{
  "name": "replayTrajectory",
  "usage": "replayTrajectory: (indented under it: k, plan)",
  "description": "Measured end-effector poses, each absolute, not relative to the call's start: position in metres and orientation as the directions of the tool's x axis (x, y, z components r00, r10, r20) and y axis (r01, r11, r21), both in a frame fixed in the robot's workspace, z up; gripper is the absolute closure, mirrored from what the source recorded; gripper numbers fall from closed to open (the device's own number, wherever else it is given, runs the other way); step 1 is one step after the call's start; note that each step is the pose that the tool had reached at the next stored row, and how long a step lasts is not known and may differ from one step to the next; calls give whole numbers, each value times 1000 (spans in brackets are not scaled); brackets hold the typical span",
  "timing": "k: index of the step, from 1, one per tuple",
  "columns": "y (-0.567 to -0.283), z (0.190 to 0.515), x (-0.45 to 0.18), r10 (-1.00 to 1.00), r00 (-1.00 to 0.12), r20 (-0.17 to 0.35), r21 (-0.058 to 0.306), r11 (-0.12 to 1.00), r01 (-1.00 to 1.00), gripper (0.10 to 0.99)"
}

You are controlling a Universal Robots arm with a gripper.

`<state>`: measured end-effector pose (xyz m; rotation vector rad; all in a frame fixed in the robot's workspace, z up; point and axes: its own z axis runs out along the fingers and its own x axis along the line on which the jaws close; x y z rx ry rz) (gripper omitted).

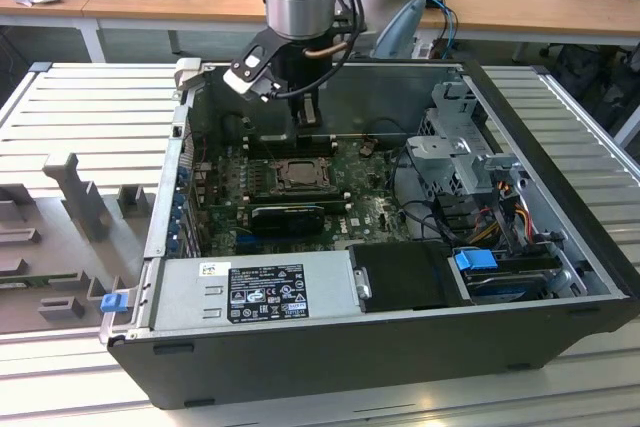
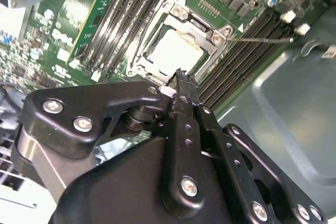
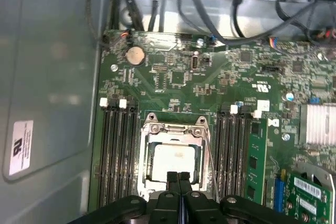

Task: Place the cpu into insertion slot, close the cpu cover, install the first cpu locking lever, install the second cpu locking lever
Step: 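Install the first cpu locking lever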

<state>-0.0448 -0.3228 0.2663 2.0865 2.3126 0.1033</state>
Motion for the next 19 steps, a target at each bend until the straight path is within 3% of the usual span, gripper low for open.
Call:
replayTrajectory:
  k: [8,19]
  plan:
    - [-323,266,-45,960,-280,23,66,278,958,980]
    - [-323,266,-45,923,-384,23,65,382,922,980]
